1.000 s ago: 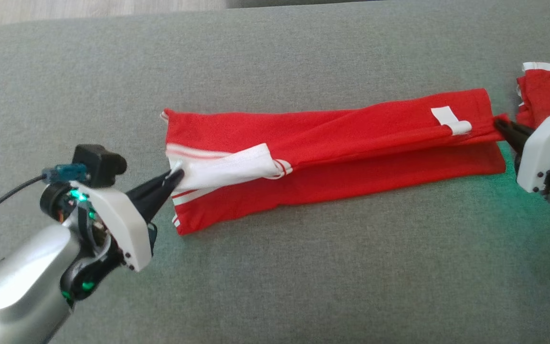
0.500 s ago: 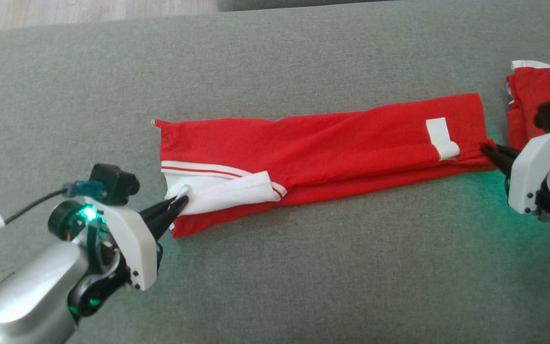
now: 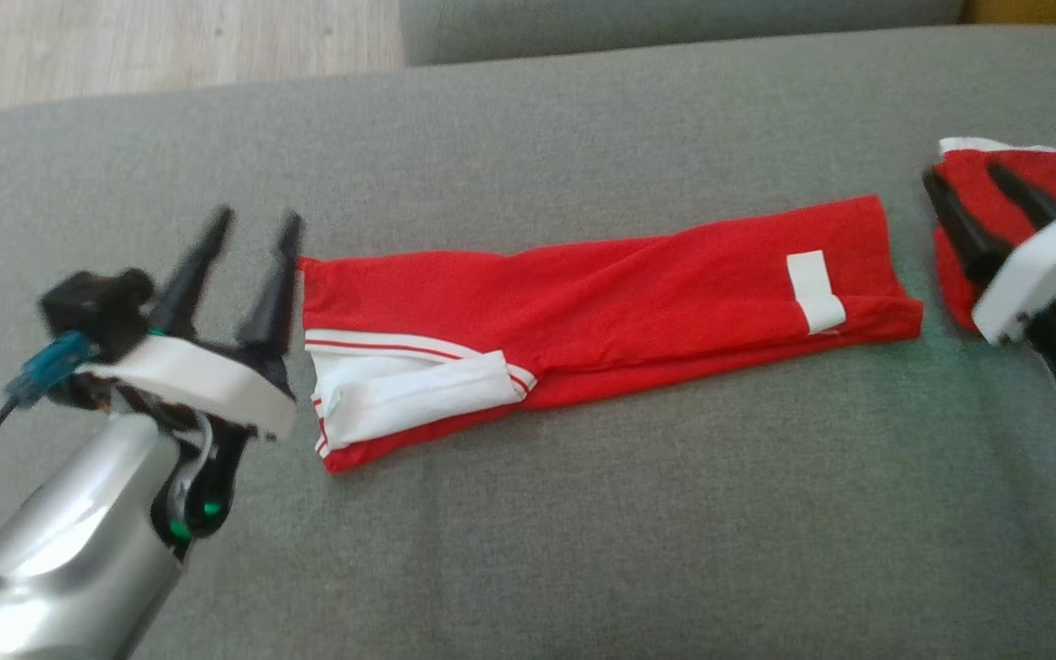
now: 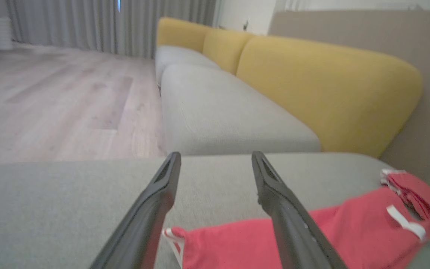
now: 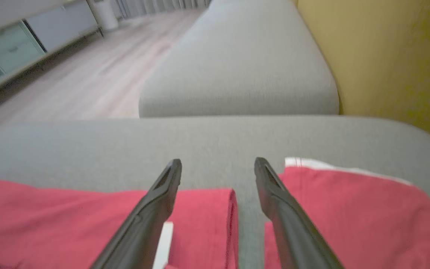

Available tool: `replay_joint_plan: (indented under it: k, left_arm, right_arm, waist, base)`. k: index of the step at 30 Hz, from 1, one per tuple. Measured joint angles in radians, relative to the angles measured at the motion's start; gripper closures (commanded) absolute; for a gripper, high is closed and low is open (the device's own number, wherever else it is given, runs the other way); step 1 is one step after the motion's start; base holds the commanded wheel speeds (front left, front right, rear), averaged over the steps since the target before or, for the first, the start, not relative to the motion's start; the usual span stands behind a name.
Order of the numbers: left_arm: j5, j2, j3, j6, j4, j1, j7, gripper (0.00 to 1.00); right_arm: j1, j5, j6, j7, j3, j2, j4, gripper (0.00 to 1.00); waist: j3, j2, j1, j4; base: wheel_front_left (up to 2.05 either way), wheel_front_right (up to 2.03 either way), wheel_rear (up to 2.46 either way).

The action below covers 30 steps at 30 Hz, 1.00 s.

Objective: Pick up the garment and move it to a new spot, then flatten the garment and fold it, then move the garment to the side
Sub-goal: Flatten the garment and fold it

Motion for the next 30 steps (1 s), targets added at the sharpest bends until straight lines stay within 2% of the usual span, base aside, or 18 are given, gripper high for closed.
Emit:
replay_joint_plan:
  k: [3,7,11,15,16,19,23,26,30]
  left_arm:
    - [0.000,-0.028,0.056,0.024,0.012,0.003,-0.083,0.00]
    - [0.031,-0.064,0.151,0.050,0.015,0.045,-0.114,0.00]
    - [0.157,-0.119,0.270,0.044,-0.058,0.155,-0.116,0.00]
    - [0.251,-0.217,0.400,0.029,-0.110,0.293,-0.116,0.00]
    - [0.251,-0.217,0.400,0.029,-0.110,0.293,-0.116,0.00]
    - [0.345,-0.271,0.459,0.002,-0.113,0.377,-0.116,0.00]
    - [0.420,-0.357,0.541,-0.040,-0.100,0.446,-0.116,0.00]
    - [0.463,-0.403,0.590,-0.079,-0.082,0.477,-0.116,0.00]
    - [0.509,-0.432,0.635,-0.126,-0.063,0.487,-0.116,0.00]
  right_arm:
    - [-0.017,-0.038,0.000,-0.101,-0.037,0.041,-0.004,0.00]
    - [-0.014,-0.096,0.000,-0.211,-0.112,0.100,0.000,0.00]
    - [0.050,-0.186,0.000,-0.234,-0.242,0.189,-0.031,0.00]
    - [0.195,-0.337,0.000,-0.235,-0.477,0.300,-0.141,0.00]
    - [0.195,-0.337,0.000,-0.235,-0.477,0.300,-0.141,0.00]
    - [0.333,-0.447,0.000,-0.235,-0.606,0.406,-0.216,0.00]
    - [0.490,-0.562,0.000,-0.235,-0.676,0.515,-0.257,0.00]
    - [0.553,-0.597,0.000,-0.235,-0.708,0.545,-0.273,0.00]
    - [0.561,-0.628,0.000,-0.235,-0.724,0.556,-0.290,0.00]
  waist:
    - [-0.022,0.0000,0.0000,-0.007]
    - [-0.052,0.0000,-0.0001,-0.014]
    - [-0.072,0.0000,-0.0002,-0.021]
    - [-0.080,0.0000,0.0000,-0.025]
    - [-0.080,0.0000,0.0000,-0.025]
    - [-0.089,0.0000,0.0000,-0.025]
    - [-0.102,0.0000,-0.0001,-0.025]
    - [-0.106,0.0000,-0.0002,-0.025]
    - [-0.101,0.0000,-0.0001,-0.020]
  base:
    - [0.00,0.00,0.00]
    - [0.00,0.00,0.00]
    - [0.00,0.00,0.00]
    - [0.00,0.00,0.00]
    - [0.00,0.00,0.00]
    - [0.00,0.00,0.00]
    - [0.00,0.00,0.00]
    - [0.00,0.00,0.00]
    - [0.00,0.00,0.00]
